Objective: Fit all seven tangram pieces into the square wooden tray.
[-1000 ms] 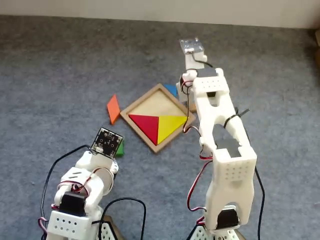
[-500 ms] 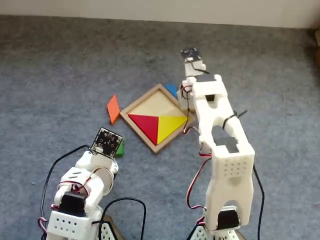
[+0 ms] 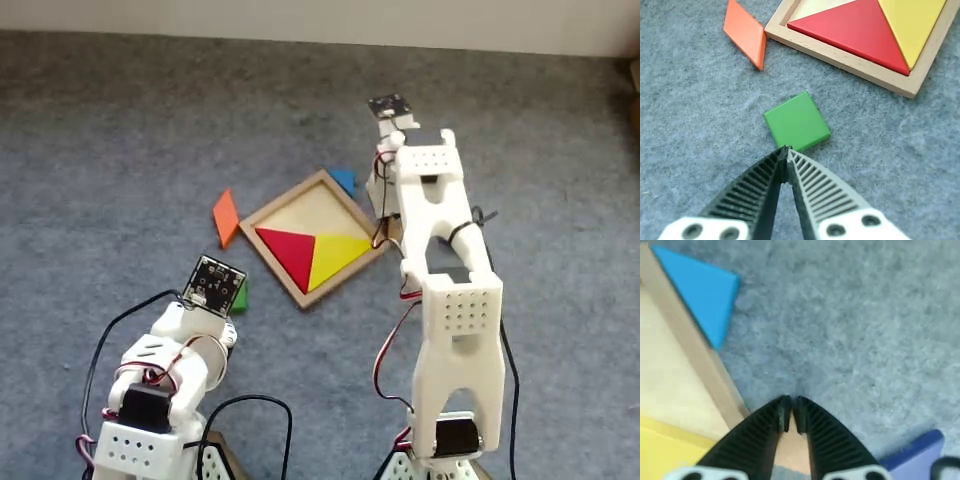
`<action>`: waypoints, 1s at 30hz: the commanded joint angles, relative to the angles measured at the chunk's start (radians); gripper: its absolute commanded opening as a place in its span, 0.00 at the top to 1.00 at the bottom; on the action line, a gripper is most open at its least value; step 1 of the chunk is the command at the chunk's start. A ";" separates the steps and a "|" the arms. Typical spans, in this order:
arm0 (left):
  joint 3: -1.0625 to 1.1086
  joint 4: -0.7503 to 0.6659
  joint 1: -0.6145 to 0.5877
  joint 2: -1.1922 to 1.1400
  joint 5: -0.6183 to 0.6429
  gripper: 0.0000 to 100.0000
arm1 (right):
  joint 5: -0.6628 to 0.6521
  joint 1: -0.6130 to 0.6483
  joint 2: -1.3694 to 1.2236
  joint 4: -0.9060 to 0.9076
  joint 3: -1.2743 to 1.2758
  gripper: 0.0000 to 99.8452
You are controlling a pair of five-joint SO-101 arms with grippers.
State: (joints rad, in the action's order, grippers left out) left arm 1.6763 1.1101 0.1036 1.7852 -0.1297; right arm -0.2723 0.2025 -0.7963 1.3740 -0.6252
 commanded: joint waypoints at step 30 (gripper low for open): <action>0.019 0.005 -0.002 0.016 0.005 0.99 | -0.416 0.024 0.108 0.386 -0.119 0.76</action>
State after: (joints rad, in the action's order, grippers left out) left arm 1.6763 1.1101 0.1036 1.7852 -0.1297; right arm -0.6252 0.2470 -0.7641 1.7223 -0.7756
